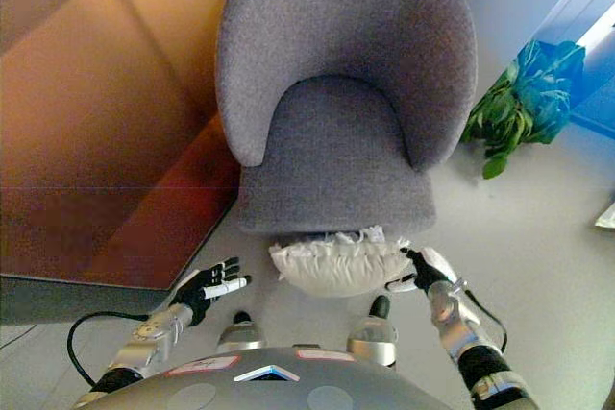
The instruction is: Pick up the pillow and put it on the sofa.
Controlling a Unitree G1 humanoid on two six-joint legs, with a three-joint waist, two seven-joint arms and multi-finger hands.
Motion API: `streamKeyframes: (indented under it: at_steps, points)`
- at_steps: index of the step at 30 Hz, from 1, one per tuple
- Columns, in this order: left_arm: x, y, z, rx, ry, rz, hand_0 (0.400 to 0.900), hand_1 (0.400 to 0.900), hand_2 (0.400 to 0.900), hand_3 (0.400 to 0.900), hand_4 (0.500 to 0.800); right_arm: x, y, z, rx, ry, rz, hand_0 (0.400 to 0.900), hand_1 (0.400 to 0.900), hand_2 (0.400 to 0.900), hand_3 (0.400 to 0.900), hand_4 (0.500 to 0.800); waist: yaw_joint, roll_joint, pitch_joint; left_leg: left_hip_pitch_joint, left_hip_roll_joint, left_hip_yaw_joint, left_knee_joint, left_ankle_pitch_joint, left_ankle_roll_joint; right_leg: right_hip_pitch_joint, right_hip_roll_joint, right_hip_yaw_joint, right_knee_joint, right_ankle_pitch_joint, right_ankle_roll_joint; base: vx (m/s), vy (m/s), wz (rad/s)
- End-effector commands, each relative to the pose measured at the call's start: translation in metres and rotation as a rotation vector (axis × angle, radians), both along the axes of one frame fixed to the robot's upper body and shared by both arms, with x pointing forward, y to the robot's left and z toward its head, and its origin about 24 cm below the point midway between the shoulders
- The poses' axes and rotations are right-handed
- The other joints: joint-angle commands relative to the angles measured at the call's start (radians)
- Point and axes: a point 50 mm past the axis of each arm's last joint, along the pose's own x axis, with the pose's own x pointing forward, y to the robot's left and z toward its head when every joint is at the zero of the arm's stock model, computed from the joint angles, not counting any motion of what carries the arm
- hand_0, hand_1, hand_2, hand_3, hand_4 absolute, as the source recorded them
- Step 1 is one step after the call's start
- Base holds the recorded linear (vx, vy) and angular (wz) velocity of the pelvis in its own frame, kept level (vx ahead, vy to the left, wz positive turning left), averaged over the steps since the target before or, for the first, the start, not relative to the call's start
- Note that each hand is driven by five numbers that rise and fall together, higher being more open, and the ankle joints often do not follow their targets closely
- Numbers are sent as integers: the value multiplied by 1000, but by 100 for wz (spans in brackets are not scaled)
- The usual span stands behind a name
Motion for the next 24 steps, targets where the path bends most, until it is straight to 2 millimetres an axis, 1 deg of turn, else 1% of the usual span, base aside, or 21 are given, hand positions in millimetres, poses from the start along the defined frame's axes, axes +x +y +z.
streamKeyframes:
  at_steps: [1,3,6,7,8,9,10,12,14,16,18,19,20,24]
  points:
    - [40,13,29,-1,-146,-54,900,900,900,900,800,59,4,44,-141,-246,159,900,900,900,900,800,39,-18,39,-137,34,-42,196,-61,73,-87,-143,10,132,19,59,-137,-75,16]
    - [52,9,38,-100,-194,-35,900,900,900,900,800,73,8,55,-158,-316,197,900,900,900,900,800,46,-8,90,-205,49,-69,240,-69,73,-158,-148,31,196,-9,54,-218,-85,16]
    - [74,3,62,-253,-314,-29,900,900,900,900,800,90,6,75,-172,-421,225,900,900,900,900,800,42,6,166,-318,77,-110,343,-87,70,-282,-182,67,314,-50,42,-178,-51,20]
    - [82,-1,73,-293,-364,-42,900,900,900,900,800,94,5,83,-169,-457,222,900,900,900,900,800,38,16,188,-352,88,-132,385,-116,61,-327,-193,95,362,-80,50,-178,-27,21]
    - [88,-5,82,-319,-404,-55,900,900,900,900,800,98,4,89,-170,-491,219,900,900,900,900,800,36,18,205,-409,97,-140,428,-113,68,-388,-209,109,409,-85,37,-116,-17,18]
    - [93,-8,91,-349,-451,-63,900,900,900,900,800,102,3,95,-169,-521,217,900,900,900,900,800,35,24,221,-442,106,-161,466,-141,62,-424,-216,130,448,-115,45,-186,-18,17]
    - [99,-11,100,-374,-497,-62,900,900,900,900,800,107,3,102,-160,-553,215,900,900,900,900,800,34,28,240,-491,116,-174,509,-156,63,-472,-226,147,489,-133,44,-115,-10,15]
    - [108,-16,112,-408,-557,-57,900,900,900,900,800,116,1,113,-151,-599,216,900,900,900,900,800,32,36,255,-563,127,-180,562,-172,59,-547,-234,161,567,-171,45,-153,-6,17]
    - [117,-22,125,-447,-610,-51,900,900,900,900,800,126,2,124,-126,-644,195,900,900,900,900,800,33,46,271,-630,135,-183,609,-184,61,-626,-238,171,645,-200,35,-144,-18,18]
    - [122,-27,133,-482,-640,-48,900,900,900,900,800,136,1,135,-121,-675,185,900,900,900,900,800,34,53,284,-694,139,-195,664,-202,56,-687,-234,185,704,-222,27,-150,-36,15]
    - [127,-33,142,-500,-672,-85,900,900,900,900,800,148,0,149,-125,-724,175,900,900,900,900,800,38,62,299,-771,146,-207,735,-228,52,-760,-240,194,773,-241,16,-149,-54,20]
    - [128,-34,145,-506,-678,-95,900,900,900,900,800,152,0,154,-125,-734,170,900,900,900,900,800,40,64,301,-797,149,-211,759,-235,53,-785,-244,195,799,-248,13,-154,-40,15]
    - [130,-36,148,-520,-683,-104,900,900,900,900,800,156,0,159,-122,-747,160,900,900,900,900,800,41,65,303,-833,148,-213,781,-225,62,-818,-246,198,816,-236,2,-147,-36,13]
    - [134,-43,155,-556,-699,-133,900,900,900,900,800,168,-3,176,-137,-799,115,900,900,900,900,800,51,76,319,-922,152,-231,884,-266,69,-908,-259,212,931,-272,-8,-82,-27,12]
